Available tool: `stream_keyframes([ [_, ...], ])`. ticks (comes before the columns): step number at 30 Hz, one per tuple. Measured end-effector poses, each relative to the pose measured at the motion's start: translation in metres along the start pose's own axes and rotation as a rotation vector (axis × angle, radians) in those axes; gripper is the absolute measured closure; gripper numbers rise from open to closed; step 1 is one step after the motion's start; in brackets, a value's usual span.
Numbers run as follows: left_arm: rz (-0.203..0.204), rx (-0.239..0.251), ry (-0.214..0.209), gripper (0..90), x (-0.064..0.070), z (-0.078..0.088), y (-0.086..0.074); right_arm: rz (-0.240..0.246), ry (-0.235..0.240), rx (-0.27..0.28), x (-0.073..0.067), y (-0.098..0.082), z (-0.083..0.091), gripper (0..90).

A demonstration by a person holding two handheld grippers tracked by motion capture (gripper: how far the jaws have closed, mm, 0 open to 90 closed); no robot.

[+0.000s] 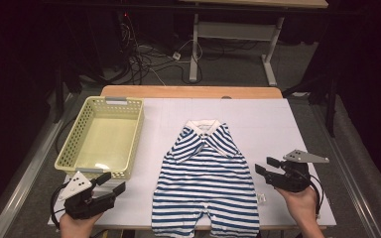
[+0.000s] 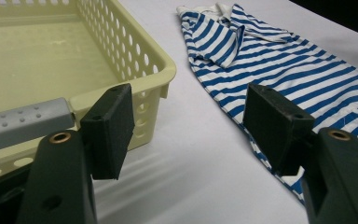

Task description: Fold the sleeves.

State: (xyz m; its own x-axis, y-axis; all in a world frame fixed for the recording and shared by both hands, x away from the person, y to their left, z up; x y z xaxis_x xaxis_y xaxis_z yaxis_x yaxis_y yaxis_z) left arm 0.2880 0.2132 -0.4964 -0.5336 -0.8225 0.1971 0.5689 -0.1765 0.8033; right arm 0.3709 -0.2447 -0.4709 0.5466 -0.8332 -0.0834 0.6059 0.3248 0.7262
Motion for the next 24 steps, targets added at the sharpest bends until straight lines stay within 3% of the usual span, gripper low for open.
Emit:
stream_keyframes([
  [24, 0.014, 0.009, -0.003, 32.7, -0.002, 0.001, 0.0, 0.005, -0.007, 0.03, -0.006, -0.021, 0.016, 42.8],
])
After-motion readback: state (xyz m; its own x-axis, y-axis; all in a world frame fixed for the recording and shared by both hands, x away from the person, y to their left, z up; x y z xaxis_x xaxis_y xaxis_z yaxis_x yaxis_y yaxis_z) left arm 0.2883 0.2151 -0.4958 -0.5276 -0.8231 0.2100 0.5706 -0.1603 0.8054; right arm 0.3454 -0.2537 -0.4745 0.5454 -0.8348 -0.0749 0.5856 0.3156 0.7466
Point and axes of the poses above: each handheld gripper's, and its own axes: z roughly backward along the jaws, y roughly out of its top, x roughly to its right, the point moved 8 cm from there along -z, roughly forward along the jaws, and after that the axes turned 8 degrees about -x, right-handed, at the moved point
